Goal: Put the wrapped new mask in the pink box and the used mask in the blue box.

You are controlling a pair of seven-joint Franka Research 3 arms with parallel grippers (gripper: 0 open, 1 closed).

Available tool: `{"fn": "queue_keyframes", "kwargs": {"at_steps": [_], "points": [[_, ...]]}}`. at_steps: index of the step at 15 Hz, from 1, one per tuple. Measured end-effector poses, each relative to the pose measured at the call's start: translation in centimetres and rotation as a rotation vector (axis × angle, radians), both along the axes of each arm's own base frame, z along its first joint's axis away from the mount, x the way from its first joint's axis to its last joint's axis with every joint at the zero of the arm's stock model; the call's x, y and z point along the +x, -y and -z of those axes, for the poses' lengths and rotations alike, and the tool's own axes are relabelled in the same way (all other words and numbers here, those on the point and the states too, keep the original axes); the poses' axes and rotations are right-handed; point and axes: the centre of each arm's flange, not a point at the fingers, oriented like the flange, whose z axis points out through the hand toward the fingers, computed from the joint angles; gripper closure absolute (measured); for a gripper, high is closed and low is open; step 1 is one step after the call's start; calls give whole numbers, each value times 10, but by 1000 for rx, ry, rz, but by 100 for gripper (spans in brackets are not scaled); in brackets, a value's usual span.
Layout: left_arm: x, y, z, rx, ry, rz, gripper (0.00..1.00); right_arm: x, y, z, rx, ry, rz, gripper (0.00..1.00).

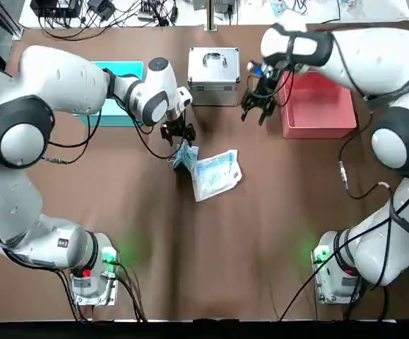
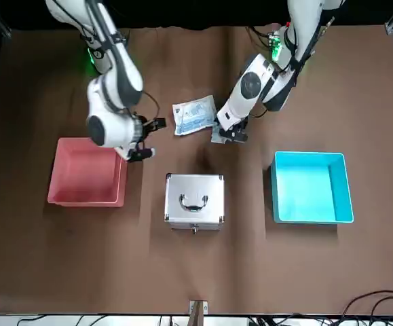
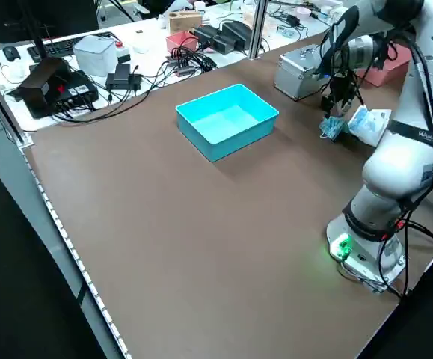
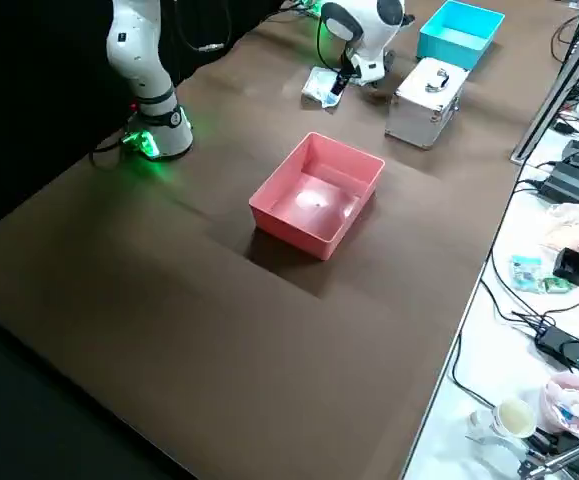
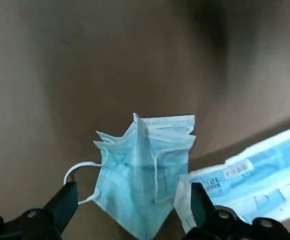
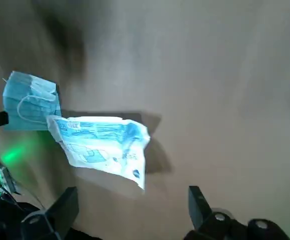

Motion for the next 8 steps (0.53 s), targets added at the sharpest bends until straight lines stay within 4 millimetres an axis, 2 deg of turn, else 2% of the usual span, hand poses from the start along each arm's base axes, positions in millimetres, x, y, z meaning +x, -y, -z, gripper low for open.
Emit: {"fn": "queue_keyframes", "kwargs": {"at_steps": [2,4,8], "points": [[0,0,18,11,-16,-1,0,-17,-23,23,-7,-18,-1,4],[-2,2,34,24,-31,1,0,-29,-36,45,-19,-40,4,4],[-16,15,48,36,-59,-4,4,-37,-40,88,-60,-47,30,4]]}}
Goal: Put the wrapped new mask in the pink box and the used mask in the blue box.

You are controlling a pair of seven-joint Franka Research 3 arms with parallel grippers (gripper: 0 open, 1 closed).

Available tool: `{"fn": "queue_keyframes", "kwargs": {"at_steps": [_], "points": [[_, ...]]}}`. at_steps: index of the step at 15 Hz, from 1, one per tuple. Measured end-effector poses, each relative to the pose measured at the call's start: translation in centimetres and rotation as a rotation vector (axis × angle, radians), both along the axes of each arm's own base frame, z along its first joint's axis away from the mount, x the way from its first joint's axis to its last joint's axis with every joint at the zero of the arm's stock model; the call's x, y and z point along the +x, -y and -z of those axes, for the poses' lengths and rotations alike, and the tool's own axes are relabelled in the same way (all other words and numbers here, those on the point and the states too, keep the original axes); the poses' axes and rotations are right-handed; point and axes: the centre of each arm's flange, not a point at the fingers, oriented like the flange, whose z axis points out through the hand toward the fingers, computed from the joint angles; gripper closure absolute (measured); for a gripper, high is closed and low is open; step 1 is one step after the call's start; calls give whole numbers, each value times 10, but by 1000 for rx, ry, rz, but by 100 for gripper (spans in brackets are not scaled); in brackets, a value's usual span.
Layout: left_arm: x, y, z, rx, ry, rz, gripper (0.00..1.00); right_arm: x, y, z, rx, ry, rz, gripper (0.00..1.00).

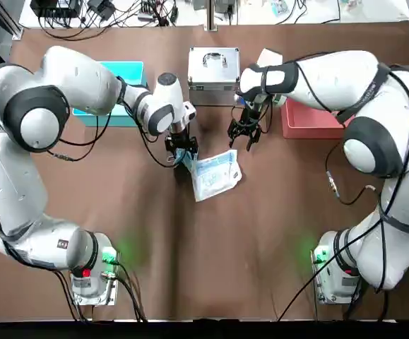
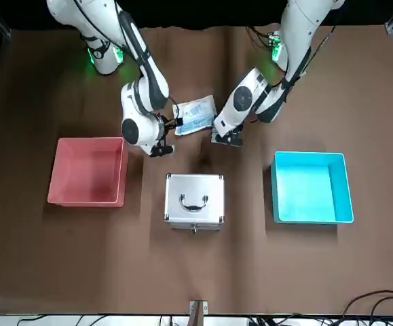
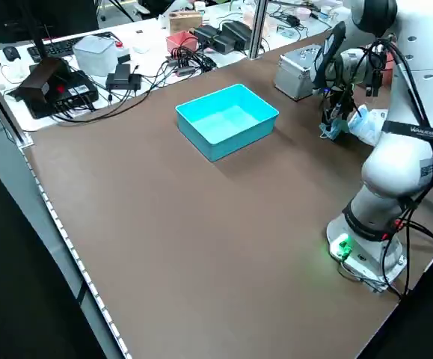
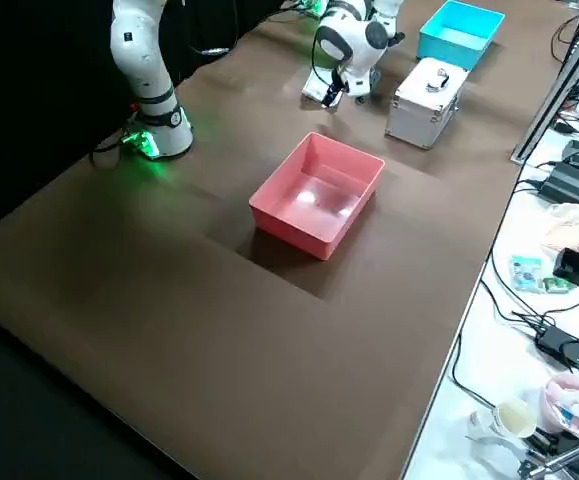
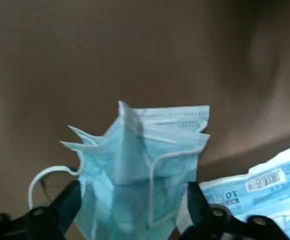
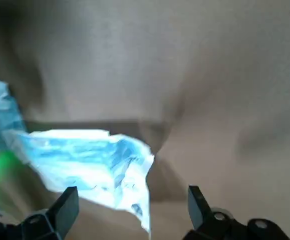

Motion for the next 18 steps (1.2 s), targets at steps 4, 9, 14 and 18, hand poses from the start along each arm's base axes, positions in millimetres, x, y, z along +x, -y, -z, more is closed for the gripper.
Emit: {"fn": "queue_keyframes", "kwargs": {"at_steps": [4,9,14,18], "points": [[-3,5,-1,4,0,-14,41,-10,-5,26,-6,-44,30,4],[1,6,-4,15,1,-82,93,-23,-17,34,10,-75,43,7],[11,8,-12,41,-14,-120,94,-33,-25,38,11,-94,26,11],[36,11,-47,79,-8,-119,94,-44,-27,57,-8,-127,12,20]]}}
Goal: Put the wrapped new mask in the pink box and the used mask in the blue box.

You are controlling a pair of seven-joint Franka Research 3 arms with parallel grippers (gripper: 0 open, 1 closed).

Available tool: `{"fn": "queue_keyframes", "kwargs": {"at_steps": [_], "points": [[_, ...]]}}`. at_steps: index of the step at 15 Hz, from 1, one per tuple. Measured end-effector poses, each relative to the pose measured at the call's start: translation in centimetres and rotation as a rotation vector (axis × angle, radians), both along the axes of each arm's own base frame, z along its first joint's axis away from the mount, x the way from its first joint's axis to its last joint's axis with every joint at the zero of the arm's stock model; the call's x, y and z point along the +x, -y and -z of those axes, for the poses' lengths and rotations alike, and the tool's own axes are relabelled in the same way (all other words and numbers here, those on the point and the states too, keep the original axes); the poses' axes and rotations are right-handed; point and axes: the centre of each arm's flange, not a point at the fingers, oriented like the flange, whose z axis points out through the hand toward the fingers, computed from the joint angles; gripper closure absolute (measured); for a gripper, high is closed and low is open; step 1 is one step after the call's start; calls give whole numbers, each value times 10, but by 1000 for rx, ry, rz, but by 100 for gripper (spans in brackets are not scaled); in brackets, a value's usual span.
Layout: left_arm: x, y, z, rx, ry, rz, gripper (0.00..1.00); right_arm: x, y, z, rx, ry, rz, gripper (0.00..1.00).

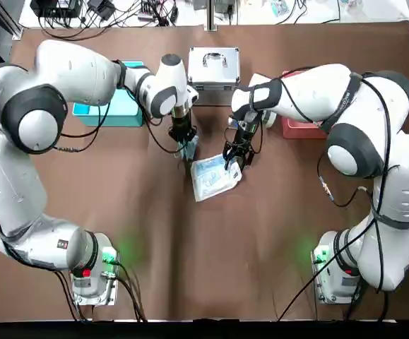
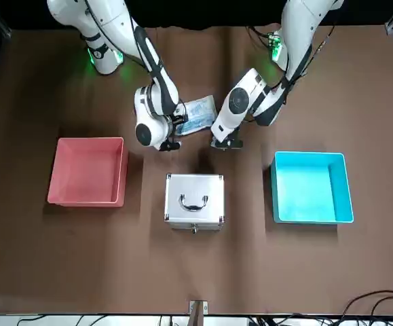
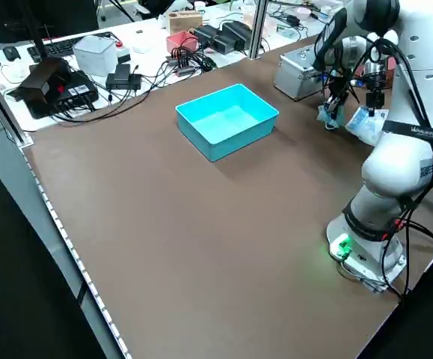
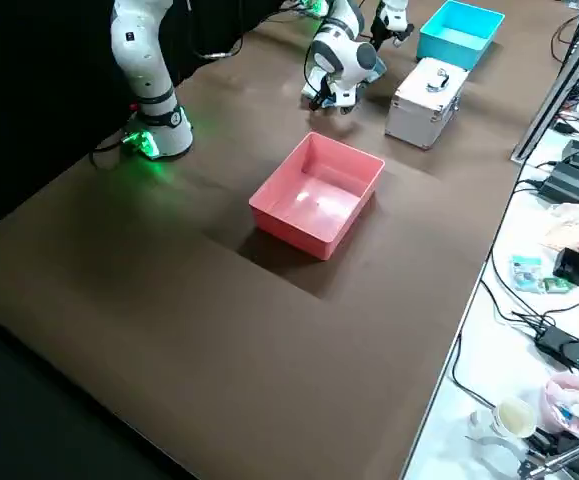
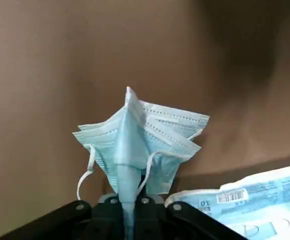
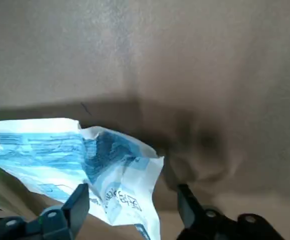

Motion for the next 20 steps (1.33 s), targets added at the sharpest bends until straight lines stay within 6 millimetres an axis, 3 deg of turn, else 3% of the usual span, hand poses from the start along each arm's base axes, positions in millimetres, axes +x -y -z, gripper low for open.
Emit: {"fn": "queue_keyframes", "kwargs": {"at_steps": [5,9,12,13,15,18,19,20], "points": [[16,-2,-64,82,-1,6,94,-5,-4,0,5,-14,-12,37],[32,-1,-102,102,-2,-1,94,-8,-6,-1,9,-37,-17,75],[52,-6,-136,115,-9,-22,94,-4,-9,-6,4,-45,3,96],[61,-11,-147,113,-6,-35,94,-2,-10,-8,5,-42,8,97],[84,-27,-171,103,5,-64,94,7,-8,-12,7,-32,24,97],[120,-69,-198,80,24,-97,94,35,8,-28,19,-65,36,97],[131,-87,-204,73,33,-105,94,46,17,-39,13,-101,26,97],[147,-125,-214,66,40,-105,94,66,37,-67,-4,-192,-8,97]]}}
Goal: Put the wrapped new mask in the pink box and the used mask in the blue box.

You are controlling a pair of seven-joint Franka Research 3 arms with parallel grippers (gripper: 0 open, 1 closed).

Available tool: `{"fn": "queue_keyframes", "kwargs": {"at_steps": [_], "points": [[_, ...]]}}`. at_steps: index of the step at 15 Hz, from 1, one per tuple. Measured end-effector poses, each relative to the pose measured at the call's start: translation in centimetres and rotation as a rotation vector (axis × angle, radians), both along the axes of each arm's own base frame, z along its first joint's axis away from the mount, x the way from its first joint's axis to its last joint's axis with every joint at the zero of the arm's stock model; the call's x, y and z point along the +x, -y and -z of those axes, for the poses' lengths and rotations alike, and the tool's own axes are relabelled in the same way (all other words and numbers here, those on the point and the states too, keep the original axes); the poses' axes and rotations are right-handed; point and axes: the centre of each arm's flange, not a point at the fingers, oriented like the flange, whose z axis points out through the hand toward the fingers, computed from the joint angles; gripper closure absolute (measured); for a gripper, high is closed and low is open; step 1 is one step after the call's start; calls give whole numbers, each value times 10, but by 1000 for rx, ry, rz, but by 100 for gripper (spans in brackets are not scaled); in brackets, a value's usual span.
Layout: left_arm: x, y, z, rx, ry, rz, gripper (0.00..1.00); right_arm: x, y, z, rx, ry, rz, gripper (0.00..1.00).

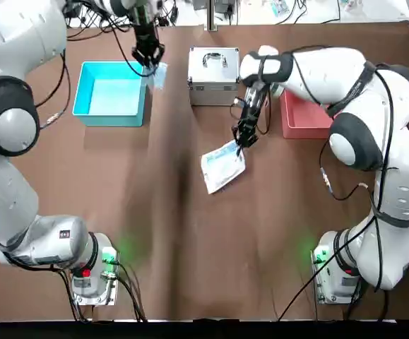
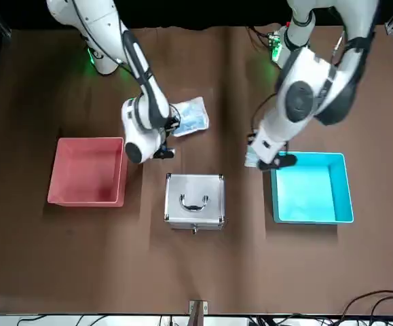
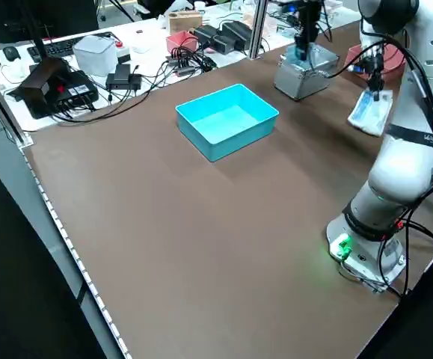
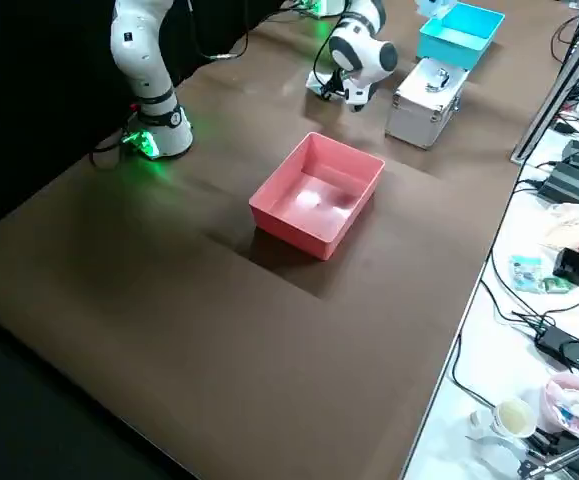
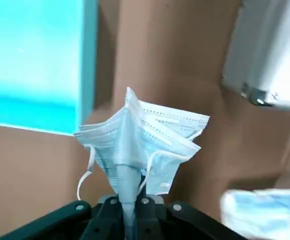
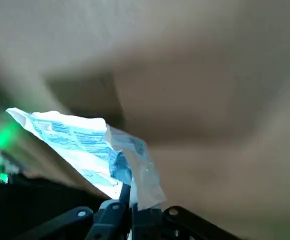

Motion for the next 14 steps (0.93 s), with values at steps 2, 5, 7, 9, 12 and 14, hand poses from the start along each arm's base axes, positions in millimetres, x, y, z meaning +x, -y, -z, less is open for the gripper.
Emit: {"fn": "queue_keyframes", "kwargs": {"at_steps": [2,5,7,9,12,14], "points": [[14,-35,-5,0,13,10,94,20,19,-34,3,-64,-17,97],[36,-87,-3,21,42,45,94,48,45,-84,12,-84,-21,97],[50,-127,3,4,53,86,94,71,76,-110,-34,-41,-7,97],[63,-164,12,-23,66,125,94,101,120,-137,-81,41,37,97],[79,-205,45,-18,75,164,94,141,211,-167,-65,140,112,97],[88,-222,83,4,76,178,94,153,281,-170,-58,178,136,97]]}}
